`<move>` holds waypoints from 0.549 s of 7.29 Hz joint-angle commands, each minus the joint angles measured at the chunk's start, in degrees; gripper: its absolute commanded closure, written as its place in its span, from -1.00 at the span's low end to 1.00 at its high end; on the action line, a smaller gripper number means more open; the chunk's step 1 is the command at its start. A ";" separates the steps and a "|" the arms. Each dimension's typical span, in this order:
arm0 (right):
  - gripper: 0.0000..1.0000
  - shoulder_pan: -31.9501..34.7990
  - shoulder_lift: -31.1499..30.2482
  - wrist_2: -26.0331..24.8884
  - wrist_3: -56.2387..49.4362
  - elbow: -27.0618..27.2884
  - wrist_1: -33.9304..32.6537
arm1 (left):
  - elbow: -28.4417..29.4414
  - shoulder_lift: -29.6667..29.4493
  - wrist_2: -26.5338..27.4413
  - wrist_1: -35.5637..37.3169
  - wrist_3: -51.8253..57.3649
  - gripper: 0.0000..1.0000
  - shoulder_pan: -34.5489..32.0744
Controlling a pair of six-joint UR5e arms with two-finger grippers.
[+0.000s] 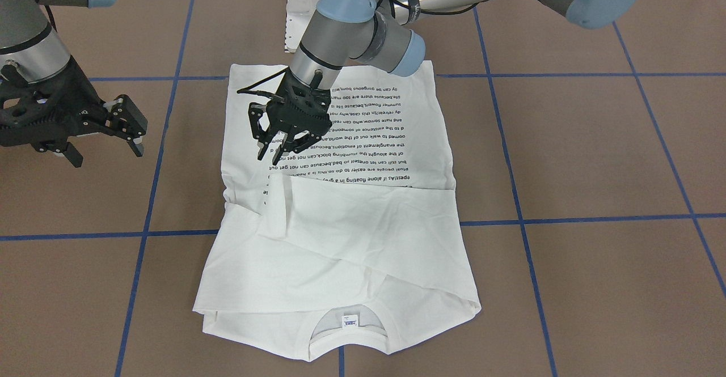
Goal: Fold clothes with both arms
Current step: 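Release the sleeve and lower both grippers toward the shirt hem corners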
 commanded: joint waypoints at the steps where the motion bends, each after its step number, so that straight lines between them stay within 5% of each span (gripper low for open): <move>1: -1.00 -0.93 0.77 -0.04 2.68 -0.54 0.09 | -1.16 0.15 -0.34 2.25 7.42 -1.00 0.00; 2: -1.00 -3.46 2.17 -1.60 8.01 -0.37 0.70 | -5.52 2.16 -4.08 9.32 12.45 -1.00 -2.79; 4: -1.00 -12.49 2.80 -10.88 20.05 2.07 0.88 | -23.58 16.95 -8.08 17.79 19.68 -1.00 -5.53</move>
